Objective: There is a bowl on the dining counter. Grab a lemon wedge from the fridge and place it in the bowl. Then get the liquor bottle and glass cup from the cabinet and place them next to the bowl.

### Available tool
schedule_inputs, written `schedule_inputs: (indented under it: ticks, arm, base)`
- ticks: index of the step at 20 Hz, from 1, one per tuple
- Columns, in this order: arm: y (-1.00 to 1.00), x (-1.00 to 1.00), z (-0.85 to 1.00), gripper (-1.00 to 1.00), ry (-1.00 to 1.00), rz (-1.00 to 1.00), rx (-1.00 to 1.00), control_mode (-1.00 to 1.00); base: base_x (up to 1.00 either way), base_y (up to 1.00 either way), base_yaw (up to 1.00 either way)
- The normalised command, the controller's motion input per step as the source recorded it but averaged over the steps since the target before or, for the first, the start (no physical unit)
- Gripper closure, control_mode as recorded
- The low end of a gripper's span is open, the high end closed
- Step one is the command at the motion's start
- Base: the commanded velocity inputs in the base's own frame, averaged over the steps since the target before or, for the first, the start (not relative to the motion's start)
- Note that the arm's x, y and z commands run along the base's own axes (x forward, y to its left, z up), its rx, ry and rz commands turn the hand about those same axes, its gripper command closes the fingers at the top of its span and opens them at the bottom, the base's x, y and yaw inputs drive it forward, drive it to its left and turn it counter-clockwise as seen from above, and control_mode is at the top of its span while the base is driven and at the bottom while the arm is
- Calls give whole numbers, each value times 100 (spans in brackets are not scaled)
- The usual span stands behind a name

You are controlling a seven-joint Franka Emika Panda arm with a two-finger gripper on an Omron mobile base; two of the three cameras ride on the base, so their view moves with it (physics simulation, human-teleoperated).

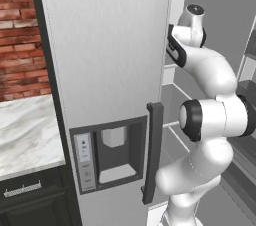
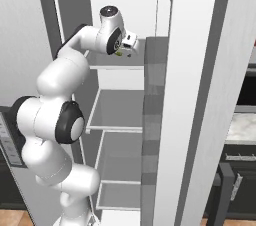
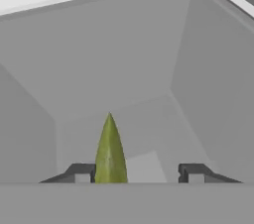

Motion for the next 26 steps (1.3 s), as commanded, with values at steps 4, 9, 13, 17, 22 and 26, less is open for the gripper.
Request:
schedule_inputs:
  ticks: [4, 9, 13, 17, 22, 26]
  arm:
    - [4, 4, -66, 100, 1, 3, 0, -100]
    - [1, 7, -45, 100, 1, 4, 0, -100]
    - [0, 6, -26, 100, 1, 4, 0, -100]
    - [0, 0, 3, 100, 0, 1, 1, -100]
    - [0, -1, 25, 100, -1, 0, 1, -100]
    - [0, 0, 2, 100, -1, 0, 0, -100]
  base:
    - [0, 0, 0]
    - [0, 0, 0]
    - [0, 0, 0]
    - [0, 0, 0]
    - [0, 0, 0]
    - [0, 0, 0]
